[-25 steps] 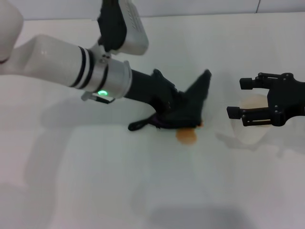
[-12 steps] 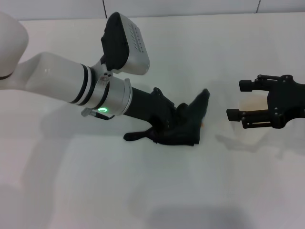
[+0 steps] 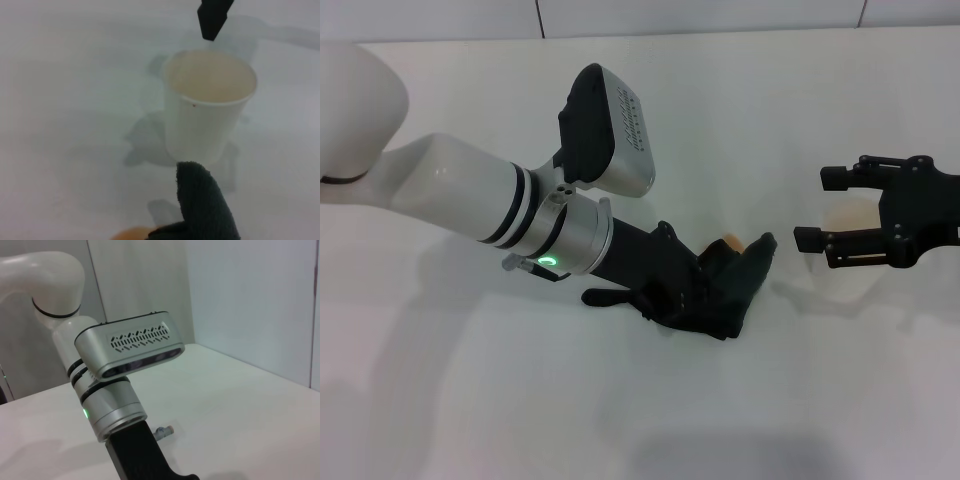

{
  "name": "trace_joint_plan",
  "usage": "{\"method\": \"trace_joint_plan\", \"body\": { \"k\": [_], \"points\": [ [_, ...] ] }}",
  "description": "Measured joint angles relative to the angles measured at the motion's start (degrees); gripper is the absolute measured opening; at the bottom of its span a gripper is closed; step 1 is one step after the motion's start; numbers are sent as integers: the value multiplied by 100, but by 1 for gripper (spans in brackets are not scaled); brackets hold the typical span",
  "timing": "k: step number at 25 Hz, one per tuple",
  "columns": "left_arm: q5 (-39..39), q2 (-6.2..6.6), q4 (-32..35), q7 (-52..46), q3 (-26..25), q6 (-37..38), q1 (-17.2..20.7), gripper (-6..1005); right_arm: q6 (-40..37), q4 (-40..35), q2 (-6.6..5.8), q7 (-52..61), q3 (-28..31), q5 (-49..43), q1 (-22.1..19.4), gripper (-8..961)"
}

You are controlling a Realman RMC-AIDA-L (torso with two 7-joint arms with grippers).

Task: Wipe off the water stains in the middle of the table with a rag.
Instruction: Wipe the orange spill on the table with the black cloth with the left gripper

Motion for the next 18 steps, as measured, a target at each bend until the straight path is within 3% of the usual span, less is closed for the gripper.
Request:
{"method": "trace_joint_plan", "body": {
  "k": [18],
  "points": [
    [548, 76, -10, -47, -236, -1203, -35, 80, -10, 1, 1, 9, -79, 15, -13, 860]
  ]
}}
